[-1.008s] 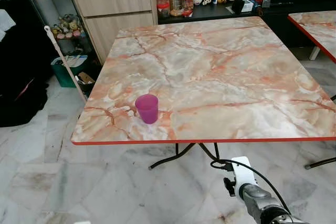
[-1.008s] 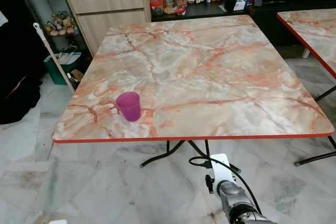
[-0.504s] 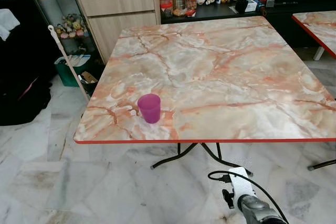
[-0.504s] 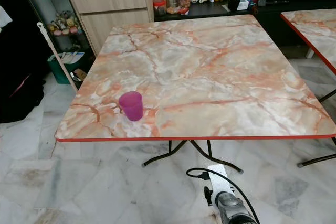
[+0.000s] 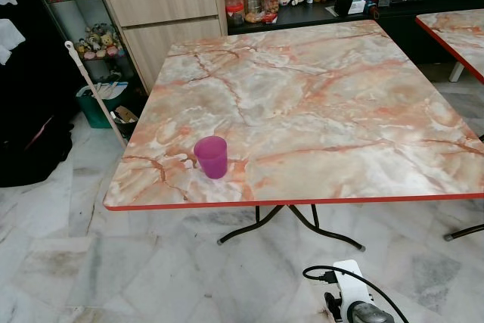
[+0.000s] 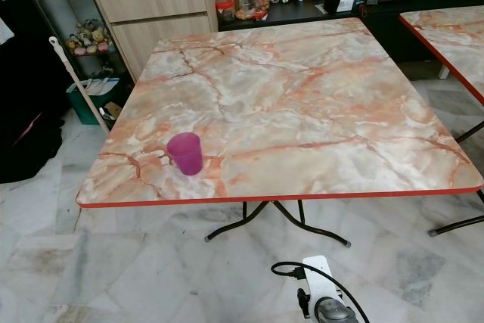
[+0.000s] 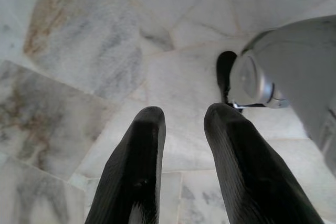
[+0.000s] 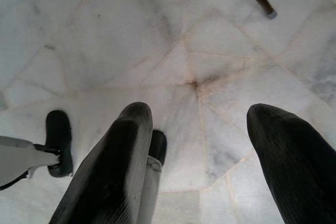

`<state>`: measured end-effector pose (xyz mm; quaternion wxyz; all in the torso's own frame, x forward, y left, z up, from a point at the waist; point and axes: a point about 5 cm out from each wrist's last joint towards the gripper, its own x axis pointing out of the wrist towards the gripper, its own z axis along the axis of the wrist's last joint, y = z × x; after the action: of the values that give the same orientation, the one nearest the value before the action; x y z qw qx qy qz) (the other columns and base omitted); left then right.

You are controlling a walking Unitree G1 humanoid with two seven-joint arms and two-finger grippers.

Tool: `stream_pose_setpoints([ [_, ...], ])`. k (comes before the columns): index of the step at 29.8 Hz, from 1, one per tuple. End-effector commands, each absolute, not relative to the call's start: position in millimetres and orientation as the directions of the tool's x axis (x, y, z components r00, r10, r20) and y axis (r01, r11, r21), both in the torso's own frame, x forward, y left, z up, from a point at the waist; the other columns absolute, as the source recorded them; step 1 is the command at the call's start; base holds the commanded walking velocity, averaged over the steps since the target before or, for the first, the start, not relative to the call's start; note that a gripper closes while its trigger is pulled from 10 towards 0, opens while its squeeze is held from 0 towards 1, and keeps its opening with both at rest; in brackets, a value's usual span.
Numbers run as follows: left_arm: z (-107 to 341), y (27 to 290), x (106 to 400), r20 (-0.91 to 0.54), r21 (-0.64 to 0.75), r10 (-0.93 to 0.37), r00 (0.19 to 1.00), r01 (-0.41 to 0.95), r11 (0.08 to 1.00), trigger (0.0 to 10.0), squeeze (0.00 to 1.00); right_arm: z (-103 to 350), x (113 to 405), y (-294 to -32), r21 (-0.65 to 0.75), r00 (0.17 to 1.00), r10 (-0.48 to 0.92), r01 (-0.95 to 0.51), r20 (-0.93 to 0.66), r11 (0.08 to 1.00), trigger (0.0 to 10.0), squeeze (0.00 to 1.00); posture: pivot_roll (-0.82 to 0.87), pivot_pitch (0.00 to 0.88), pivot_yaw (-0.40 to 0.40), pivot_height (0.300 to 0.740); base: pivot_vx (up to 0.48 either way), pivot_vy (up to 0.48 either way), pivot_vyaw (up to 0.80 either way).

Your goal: Setting the table

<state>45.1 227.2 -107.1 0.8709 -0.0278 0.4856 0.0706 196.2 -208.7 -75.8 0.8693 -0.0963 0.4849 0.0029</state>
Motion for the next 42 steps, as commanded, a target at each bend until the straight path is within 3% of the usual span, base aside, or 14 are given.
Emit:
stream_pose_setpoints([
  [1,-107,227,40,-0.855,0.017,0.085,0.512,-0.136,0.991,10.0,0.00,-76,196,-209,-0.176,0.539,-0.093,-0.105,-0.837,0.979,10.0,0.00,-0.17,0.035,0.099,0.740,0.000,0.000,0.00],
  [8,-109,220,34,-0.859,-0.003,0.074,0.506,-0.150,0.989,10.0,0.00,-77,191,-215,-0.167,0.541,-0.100,-0.076,-0.835,0.983,10.0,0.00,-0.16,0.031,0.096,0.740,0.000,0.000,0.00],
  [25,-110,216,30,-0.866,-0.013,0.067,0.496,-0.156,0.988,10.0,0.00,-77,190,-215,-0.175,0.549,-0.047,-0.183,-0.834,0.967,10.0,0.00,-0.14,0.005,0.086,0.740,0.000,0.000,0.00],
  [42,-101,225,48,-0.745,-0.074,0.240,0.622,-0.435,0.897,10.0,0.00,-72,201,-212,-0.184,0.562,-0.040,-0.201,-0.826,0.962,10.0,0.00,-0.09,0.000,0.085,0.740,0.000,0.000,0.00],
])
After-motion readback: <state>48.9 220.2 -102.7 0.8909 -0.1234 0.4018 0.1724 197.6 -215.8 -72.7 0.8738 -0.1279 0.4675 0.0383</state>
